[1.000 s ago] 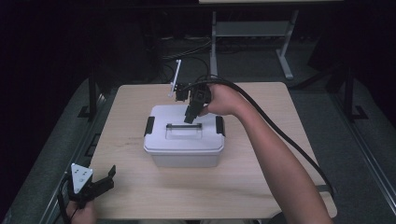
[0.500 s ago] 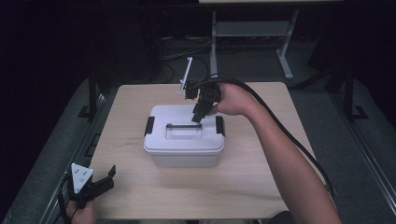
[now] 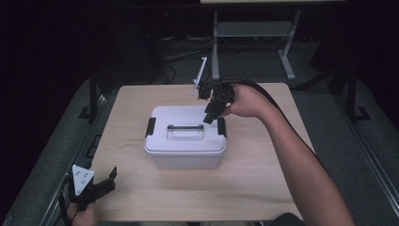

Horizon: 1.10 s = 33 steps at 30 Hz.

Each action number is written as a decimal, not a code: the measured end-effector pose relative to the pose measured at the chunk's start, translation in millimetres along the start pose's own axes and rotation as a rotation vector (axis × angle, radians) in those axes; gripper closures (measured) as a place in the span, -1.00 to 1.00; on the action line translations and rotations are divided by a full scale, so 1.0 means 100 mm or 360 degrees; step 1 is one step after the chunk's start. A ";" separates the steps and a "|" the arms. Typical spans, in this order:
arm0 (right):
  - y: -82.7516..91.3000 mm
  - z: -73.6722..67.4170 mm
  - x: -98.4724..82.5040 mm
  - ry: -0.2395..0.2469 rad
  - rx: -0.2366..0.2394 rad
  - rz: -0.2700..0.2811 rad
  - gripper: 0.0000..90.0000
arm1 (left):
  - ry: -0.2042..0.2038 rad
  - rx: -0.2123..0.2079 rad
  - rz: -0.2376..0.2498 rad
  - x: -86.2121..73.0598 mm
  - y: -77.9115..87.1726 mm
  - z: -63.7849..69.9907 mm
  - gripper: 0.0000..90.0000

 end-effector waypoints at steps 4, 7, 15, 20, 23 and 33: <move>0.04 0.00 -0.07 -0.0018 -0.0014 -0.0010 0.27 | 0.0004 -0.0001 0.0002 0.00 0.00 0.01 -0.69; 0.06 -0.01 -0.11 -0.0032 -0.0016 0.0008 0.25 | 0.0004 -0.0001 0.0001 0.00 0.00 0.01 -0.69; 0.05 0.02 -0.25 -0.0072 -0.0037 -0.0005 0.20 | -0.0005 -0.0001 -0.0001 0.00 0.00 0.01 -0.69; 0.04 0.04 -0.36 -0.0110 -0.0041 0.0004 0.12 | -0.0011 -0.0003 -0.0002 0.00 -0.01 0.02 -0.69; 0.03 0.04 -0.42 -0.0125 -0.0052 0.0006 0.09 | -0.0013 -0.0005 0.0001 0.00 -0.01 0.02 -0.69; 0.03 0.05 -0.62 -0.0167 -0.0064 0.0026 0.03 | -0.0021 -0.0005 0.0002 0.01 0.00 0.02 -0.69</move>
Point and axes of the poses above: each handheld gripper's, and its own axes: y roughly backward along the jaws, x roughly out of its top, z roughly to its right, the point moved 4 cm from there along -y, roughly forward along the jaws, and after that the axes turned 14 degrees about x, right-handed, at the moved point
